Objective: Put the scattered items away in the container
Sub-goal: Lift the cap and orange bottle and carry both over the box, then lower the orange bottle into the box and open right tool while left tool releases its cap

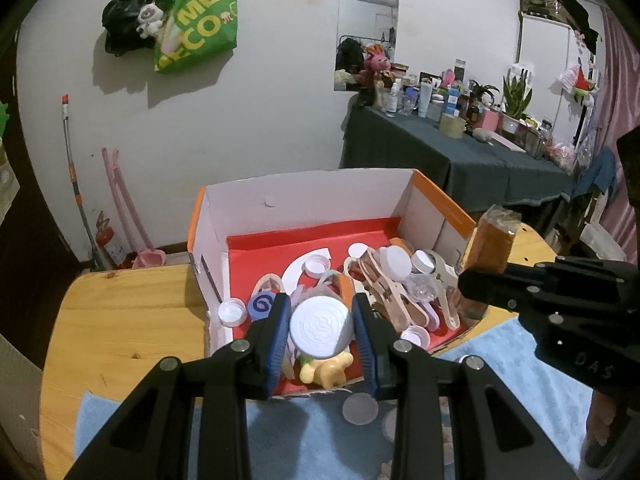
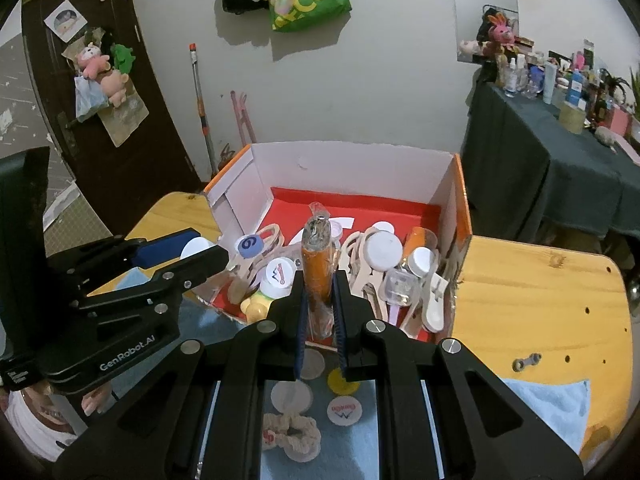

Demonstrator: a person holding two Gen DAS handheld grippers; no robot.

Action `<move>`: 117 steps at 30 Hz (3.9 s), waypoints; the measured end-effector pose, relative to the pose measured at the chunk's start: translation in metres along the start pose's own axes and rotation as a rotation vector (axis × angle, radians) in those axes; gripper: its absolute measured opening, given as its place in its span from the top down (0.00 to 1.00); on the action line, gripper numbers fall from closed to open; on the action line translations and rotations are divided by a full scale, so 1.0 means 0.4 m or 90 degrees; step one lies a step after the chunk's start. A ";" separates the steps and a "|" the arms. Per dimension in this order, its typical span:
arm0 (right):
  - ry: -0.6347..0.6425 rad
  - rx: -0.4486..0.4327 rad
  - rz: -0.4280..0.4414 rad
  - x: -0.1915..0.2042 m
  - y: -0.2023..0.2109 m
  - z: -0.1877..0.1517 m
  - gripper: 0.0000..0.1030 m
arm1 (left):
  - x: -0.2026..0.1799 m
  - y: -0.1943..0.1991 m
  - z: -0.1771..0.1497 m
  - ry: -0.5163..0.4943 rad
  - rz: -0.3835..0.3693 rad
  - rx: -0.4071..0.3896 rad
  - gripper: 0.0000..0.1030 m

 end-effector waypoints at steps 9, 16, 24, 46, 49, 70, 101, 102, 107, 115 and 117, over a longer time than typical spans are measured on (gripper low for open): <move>0.001 0.026 0.006 -0.007 -0.067 0.016 0.89 | 0.016 -0.041 0.021 0.004 0.003 0.007 0.67; -0.002 0.048 0.009 -0.017 -0.120 0.023 0.89 | 0.023 -0.079 0.023 0.006 0.000 0.021 0.67; -0.014 0.076 0.024 -0.028 -0.183 0.019 0.89 | 0.038 -0.120 0.012 0.014 0.000 0.040 0.67; -0.063 0.139 0.067 -0.062 -0.279 -0.007 0.89 | 0.070 -0.194 -0.026 0.026 0.011 0.083 0.67; -0.067 0.140 0.069 -0.064 -0.282 -0.006 0.89 | 0.070 -0.195 -0.026 0.024 0.011 0.084 0.67; -0.082 0.139 0.068 -0.067 -0.294 -0.004 0.89 | 0.069 -0.209 -0.034 0.018 0.021 0.087 0.67; -0.131 0.147 0.080 -0.096 -0.284 -0.007 0.87 | 0.067 -0.205 -0.033 0.011 0.026 0.081 0.67; -0.131 0.148 0.079 -0.097 -0.284 -0.007 0.87 | 0.067 -0.206 -0.032 0.011 0.026 0.081 0.67; -0.133 0.148 0.073 -0.098 -0.283 -0.005 0.86 | 0.067 -0.206 -0.032 0.012 0.024 0.082 0.65; -0.134 0.148 0.064 -0.103 -0.282 -0.001 0.85 | 0.066 -0.206 -0.033 0.011 0.023 0.081 0.65; -0.135 0.145 0.062 -0.104 -0.279 0.000 0.85 | 0.066 -0.207 -0.032 0.012 0.023 0.081 0.64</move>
Point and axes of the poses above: each gripper's, at about its wrist camera, not at the fingertips, and y roughly against the way its jaws point, x to its left, z to its top, the point moved 2 cm from there along -y, roughly the way its jaws point
